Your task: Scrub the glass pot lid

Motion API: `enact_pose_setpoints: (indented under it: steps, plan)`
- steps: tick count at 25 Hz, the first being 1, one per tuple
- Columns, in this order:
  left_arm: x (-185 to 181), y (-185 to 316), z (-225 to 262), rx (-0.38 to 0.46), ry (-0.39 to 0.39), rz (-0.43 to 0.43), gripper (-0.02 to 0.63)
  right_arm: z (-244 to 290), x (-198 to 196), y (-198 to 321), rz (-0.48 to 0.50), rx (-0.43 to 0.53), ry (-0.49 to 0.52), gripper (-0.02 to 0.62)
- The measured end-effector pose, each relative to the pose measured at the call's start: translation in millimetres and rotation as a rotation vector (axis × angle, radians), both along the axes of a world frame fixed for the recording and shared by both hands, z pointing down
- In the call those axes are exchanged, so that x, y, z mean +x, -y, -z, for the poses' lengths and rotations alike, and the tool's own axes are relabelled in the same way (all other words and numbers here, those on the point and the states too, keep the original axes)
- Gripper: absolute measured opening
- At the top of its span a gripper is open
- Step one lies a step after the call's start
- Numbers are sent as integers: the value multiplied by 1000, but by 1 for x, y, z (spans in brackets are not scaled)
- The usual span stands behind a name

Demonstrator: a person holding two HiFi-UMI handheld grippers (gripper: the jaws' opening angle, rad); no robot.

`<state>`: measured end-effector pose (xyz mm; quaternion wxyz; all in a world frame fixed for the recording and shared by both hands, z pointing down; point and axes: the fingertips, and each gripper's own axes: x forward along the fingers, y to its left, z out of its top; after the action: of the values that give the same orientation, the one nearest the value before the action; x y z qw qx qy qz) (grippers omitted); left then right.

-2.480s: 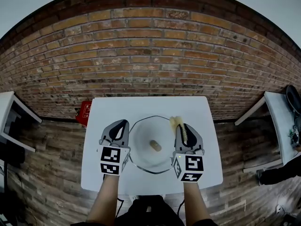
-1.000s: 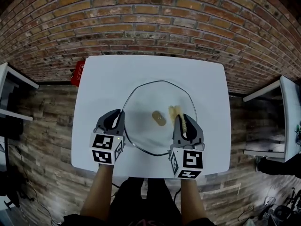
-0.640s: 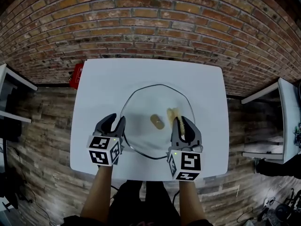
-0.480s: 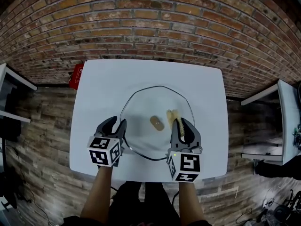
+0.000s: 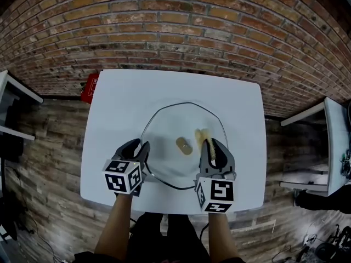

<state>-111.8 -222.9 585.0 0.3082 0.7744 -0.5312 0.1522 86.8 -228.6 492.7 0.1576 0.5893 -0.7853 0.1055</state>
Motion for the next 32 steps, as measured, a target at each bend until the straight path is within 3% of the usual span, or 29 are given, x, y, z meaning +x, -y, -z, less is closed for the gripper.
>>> enact_pose_setpoints:
  steps: [11, 22, 32]
  plan:
    - [1, 0, -4, -5, -28, 10, 126, 5, -12, 12, 22, 10, 3, 58]
    - [1, 4, -2, -12, -15, 9, 120, 14, -84, 37, 151, 17, 58, 58]
    - [1, 10, -2, -23, -4, 18, 110, -16, -139, 43, 285, -115, 61, 58]
